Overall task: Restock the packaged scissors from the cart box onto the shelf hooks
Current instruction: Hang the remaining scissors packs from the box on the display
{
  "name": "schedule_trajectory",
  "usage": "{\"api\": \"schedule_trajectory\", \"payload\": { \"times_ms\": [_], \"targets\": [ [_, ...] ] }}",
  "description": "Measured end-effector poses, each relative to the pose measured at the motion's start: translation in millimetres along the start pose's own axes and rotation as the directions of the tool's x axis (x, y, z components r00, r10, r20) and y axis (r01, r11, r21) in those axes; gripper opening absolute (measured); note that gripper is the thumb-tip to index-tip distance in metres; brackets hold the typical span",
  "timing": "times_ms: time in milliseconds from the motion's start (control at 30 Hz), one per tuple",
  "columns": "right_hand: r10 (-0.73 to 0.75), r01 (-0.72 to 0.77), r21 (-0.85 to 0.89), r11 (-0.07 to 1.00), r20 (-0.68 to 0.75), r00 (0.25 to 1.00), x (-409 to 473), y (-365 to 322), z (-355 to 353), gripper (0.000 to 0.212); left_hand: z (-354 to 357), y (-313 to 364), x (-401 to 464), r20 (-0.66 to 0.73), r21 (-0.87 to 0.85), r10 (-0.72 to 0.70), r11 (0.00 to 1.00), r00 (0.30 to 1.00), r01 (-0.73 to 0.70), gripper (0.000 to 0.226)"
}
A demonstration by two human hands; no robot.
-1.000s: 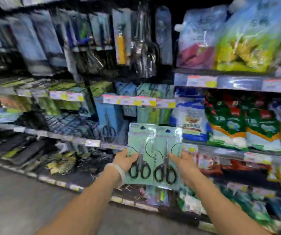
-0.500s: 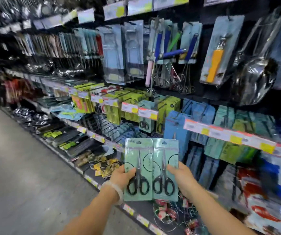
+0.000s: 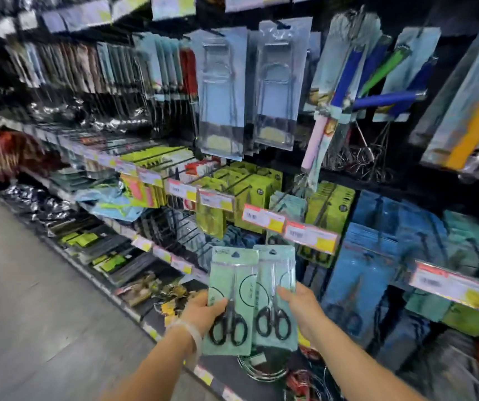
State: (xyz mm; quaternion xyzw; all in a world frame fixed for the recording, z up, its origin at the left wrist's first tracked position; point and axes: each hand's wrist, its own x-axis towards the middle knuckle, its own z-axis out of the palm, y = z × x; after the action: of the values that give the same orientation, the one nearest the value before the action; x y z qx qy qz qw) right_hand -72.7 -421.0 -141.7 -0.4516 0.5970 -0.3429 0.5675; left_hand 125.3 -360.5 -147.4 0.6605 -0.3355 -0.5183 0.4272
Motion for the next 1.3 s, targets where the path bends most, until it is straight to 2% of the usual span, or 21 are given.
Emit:
{"api": "schedule_trajectory", "payload": {
  "times_ms": [67, 167, 200, 300, 367, 433, 500, 567, 667, 733, 800, 867, 933, 1033, 1167, 1300],
  "targets": [
    [0.008, -0.008, 0.008, 1.0, -0.05, 0.999, 14, -11, 11, 0.031, -9, 7, 24, 0.034, 0.026, 0.004, 1.0, 0.999, -0.004, 0.023],
    [-0.038, 0.045, 0.049, 0.998, -0.133, 0.99, 40, -28, 22, 0.016, -21, 22, 57, 0.061, 0.155, 0.055, 0.986, 0.997, -0.064, 0.019],
    [-0.041, 0.053, 0.072, 0.996, -0.161, 0.986, 49, -32, 25, 0.017, -25, 27, 66, 0.074, 0.186, 0.067, 0.979, 0.995, -0.08, 0.016],
    [0.006, 0.03, 0.157, 0.987, -0.224, 0.974, 68, -38, 33, 0.032, -35, 36, 88, 0.152, 0.221, 0.071, 0.97, 0.986, -0.104, 0.011],
    [0.02, 0.035, 0.207, 0.978, -0.258, 0.966, 74, -35, 37, 0.034, -40, 38, 99, 0.171, 0.221, 0.07, 0.969, 0.983, -0.108, 0.017],
    [0.031, 0.034, 0.224, 0.974, -0.282, 0.959, 77, -31, 40, 0.038, -42, 37, 110, 0.197, 0.209, 0.051, 0.973, 0.979, -0.093, 0.01],
    [0.064, 0.002, 0.201, 0.98, -0.322, 0.945, 83, -31, 42, 0.049, -43, 38, 115, 0.228, 0.227, 0.045, 0.969, 0.973, -0.098, 0.006],
    [0.073, -0.042, 0.086, 0.995, -0.394, 0.916, 89, -36, 42, 0.058, -42, 40, 119, 0.269, 0.254, 0.041, 0.961, 0.962, -0.112, 0.002],
    [0.074, -0.104, -0.031, 0.994, -0.507, 0.859, 84, -36, 38, 0.052, -34, 39, 123, 0.307, 0.259, 0.026, 0.96, 0.951, -0.11, 0.02],
    [0.099, -0.105, 0.012, 0.994, -0.442, 0.892, 70, -31, 35, 0.041, -24, 38, 124, 0.353, 0.261, 0.022, 0.958, 0.935, -0.121, 0.023],
    [0.11, -0.107, 0.028, 0.994, -0.224, 0.968, 54, -22, 37, 0.04, -13, 38, 123, 0.397, 0.261, 0.016, 0.957, 0.918, -0.13, 0.022],
    [0.054, -0.053, 0.01, 0.999, -0.086, 0.995, 44, -16, 43, 0.03, 0, 37, 123, 0.417, 0.23, 0.023, 0.964, 0.909, -0.13, 0.021],
    [-0.047, 0.049, 0.005, 0.999, -0.134, 0.99, 39, -13, 47, 0.003, 12, 39, 121, 0.408, 0.201, 0.044, 0.97, 0.912, -0.136, 0.016],
    [-0.179, 0.159, -0.101, 0.982, -0.244, 0.953, 38, -21, 45, 0.019, 24, 43, 121, 0.345, 0.137, 0.109, 0.977, 0.932, -0.165, 0.004],
    [-0.297, 0.251, -0.179, 0.951, -0.311, 0.903, 40, -37, 39, 0.009, 33, 61, 124, 0.341, 0.09, 0.227, 0.958, 0.912, -0.272, 0.007],
    [-0.321, 0.272, -0.184, 0.945, -0.348, 0.881, 49, -50, 39, 0.013, 40, 75, 126, 0.323, 0.033, 0.233, 0.966, 0.917, -0.257, 0.01]
  ]
}}
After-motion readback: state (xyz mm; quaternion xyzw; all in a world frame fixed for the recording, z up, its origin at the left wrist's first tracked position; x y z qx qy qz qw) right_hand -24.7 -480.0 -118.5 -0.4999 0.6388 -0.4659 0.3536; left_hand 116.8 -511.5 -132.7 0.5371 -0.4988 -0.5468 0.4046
